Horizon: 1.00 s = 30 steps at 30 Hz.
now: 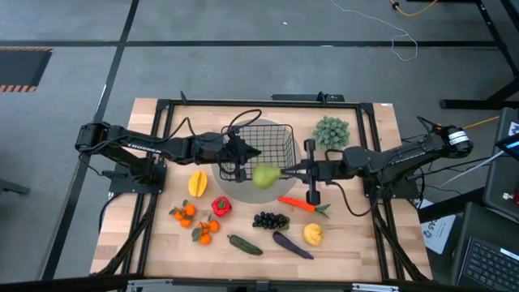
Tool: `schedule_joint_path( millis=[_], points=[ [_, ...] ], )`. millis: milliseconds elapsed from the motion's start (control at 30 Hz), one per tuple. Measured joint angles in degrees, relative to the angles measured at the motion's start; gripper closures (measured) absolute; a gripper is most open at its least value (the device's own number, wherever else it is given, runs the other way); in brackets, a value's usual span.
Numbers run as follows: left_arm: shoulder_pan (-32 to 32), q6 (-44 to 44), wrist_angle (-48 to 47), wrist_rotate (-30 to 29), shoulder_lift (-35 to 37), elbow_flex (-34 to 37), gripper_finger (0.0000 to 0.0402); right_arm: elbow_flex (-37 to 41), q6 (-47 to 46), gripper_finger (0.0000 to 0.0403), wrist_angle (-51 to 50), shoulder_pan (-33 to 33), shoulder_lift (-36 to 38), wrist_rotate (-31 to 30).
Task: Build produce basket
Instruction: Put the green pear into the black wire basket
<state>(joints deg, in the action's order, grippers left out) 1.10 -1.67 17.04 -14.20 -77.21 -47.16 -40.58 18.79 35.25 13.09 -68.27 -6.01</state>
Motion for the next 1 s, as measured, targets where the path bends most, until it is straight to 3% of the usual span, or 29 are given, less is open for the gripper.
schedule_joint_path(
  millis=[167, 367, 567, 767, 1000],
  points=[
    [0.0, -0.4, 0.0, 0.2, 0.0, 0.0, 0.0402, 0.0, -0.1, 0.0403, 0.1, 0.0, 0.0, 0.4],
    [0.0, -0.3, 1.2, 0.2, 0.0, 0.0, 0.039, 0.0, 0.9, 0.0403, -1.4, 0.0, 0.0, -7.6],
    [-0.2, 0.0, 0.7, 0.4, 0.0, 0.0, 0.0328, 0.0, 3.3, 0.0403, -3.4, 0.0, 0.0, -18.5],
    [-0.2, 1.5, 0.5, 0.4, 0.0, 0.0, 0.0257, 0.0, 3.8, 0.0403, -3.8, 0.0, 0.3, -19.8],
    [-0.3, 1.7, 2.1, 11.5, 0.0, 0.0, 0.0234, 0.0, 3.9, 0.0403, -3.9, 0.0, 0.3, -19.9]
  ],
)
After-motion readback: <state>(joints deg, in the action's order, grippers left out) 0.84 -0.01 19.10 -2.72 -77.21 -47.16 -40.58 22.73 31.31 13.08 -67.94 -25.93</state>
